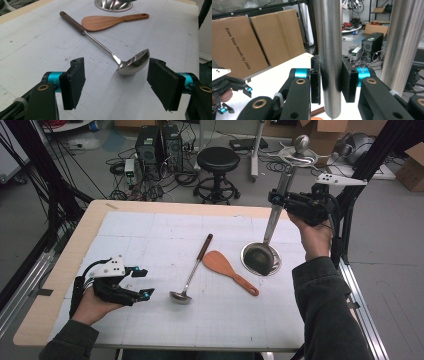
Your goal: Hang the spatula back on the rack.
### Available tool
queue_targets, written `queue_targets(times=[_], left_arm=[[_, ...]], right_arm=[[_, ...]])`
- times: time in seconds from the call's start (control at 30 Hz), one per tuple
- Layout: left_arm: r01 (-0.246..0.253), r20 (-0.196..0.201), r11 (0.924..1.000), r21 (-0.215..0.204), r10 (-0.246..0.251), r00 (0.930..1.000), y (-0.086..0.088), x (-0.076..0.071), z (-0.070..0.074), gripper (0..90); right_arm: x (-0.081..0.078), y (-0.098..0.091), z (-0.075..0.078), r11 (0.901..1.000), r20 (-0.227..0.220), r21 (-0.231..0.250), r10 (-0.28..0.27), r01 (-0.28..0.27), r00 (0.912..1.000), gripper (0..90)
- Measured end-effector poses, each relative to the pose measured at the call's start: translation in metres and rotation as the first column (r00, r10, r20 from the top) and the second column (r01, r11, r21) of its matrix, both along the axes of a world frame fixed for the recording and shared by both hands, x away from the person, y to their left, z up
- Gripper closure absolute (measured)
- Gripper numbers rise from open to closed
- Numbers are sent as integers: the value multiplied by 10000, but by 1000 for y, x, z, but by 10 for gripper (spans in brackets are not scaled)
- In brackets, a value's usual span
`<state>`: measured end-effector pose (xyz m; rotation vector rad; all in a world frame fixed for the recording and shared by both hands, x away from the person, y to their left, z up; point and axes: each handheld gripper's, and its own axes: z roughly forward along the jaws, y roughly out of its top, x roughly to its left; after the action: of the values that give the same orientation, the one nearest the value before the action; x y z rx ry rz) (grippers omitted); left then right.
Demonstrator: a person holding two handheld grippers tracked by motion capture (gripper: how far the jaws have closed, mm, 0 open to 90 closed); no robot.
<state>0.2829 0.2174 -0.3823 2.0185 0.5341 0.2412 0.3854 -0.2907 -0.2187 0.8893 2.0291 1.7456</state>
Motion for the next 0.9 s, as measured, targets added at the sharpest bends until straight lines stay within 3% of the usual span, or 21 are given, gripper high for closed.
queue_targets(times=[0.47, 0.9], left_arm=[[3, -17, 10000, -13, -3, 10000, 0, 0, 0, 312], [-14, -29, 10000, -28, 13, 10000, 0, 0, 0, 311]], right_arm=[[0, -2, 0, 9999, 13, 36, -152, 152, 9999, 710], [-2, -6, 1, 9995, 53, 141, -268, 267, 9996, 627]])
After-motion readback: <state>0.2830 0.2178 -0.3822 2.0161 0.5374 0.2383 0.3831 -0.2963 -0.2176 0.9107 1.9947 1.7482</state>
